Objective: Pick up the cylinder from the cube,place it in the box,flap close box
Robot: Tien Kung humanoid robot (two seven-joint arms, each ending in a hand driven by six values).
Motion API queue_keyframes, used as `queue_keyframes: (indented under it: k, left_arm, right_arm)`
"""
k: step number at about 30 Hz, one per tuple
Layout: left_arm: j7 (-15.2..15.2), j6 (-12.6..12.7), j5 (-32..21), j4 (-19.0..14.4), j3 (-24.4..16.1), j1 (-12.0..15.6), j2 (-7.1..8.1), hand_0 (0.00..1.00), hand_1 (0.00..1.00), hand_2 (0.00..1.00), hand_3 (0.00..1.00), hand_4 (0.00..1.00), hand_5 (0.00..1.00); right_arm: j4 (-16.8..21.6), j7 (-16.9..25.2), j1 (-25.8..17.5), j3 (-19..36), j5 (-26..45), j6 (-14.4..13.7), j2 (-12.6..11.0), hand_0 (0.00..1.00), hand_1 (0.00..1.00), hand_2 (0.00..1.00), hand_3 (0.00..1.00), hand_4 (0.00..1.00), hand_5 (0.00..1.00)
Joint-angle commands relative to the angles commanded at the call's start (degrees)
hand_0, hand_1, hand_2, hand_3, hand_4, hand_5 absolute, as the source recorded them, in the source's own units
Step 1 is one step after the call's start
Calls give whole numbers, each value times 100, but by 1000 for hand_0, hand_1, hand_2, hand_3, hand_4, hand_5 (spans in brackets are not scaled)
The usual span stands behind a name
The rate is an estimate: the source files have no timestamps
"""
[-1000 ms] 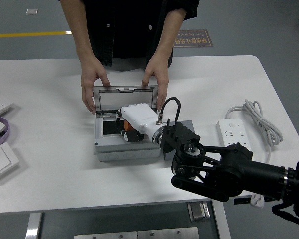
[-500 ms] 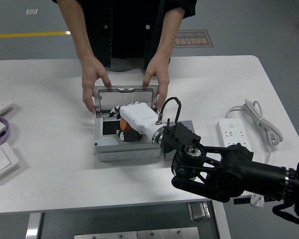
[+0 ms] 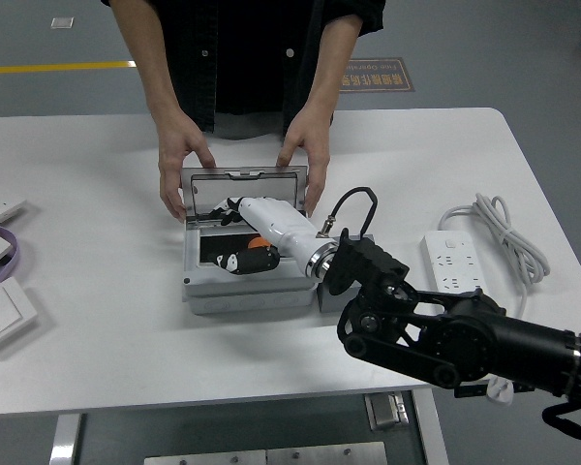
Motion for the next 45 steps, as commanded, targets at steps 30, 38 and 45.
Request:
queue_keyframes:
  k: [30, 38, 45]
  left_arm:
    - [5, -15, 45, -2, 16, -59, 42, 595, 592, 576, 623, 685, 246]
    - [-68, -11, 25, -38, 61, -54, 24, 595, 593, 576, 624, 685, 246]
    - [-64, -19, 205, -61, -110, -63, 20, 596, 593, 577, 624, 688, 250]
  right_arm:
    - [-473, 302, 1179, -116, 2418, -142, -421, 801, 685, 681, 772, 832, 411]
    - [-61, 304, 868, -35, 2204, -201, -695, 799, 684, 679, 770, 833, 415]
    - [646, 363, 483, 163, 2085, -322, -1048, 751, 677, 674, 767, 843, 445]
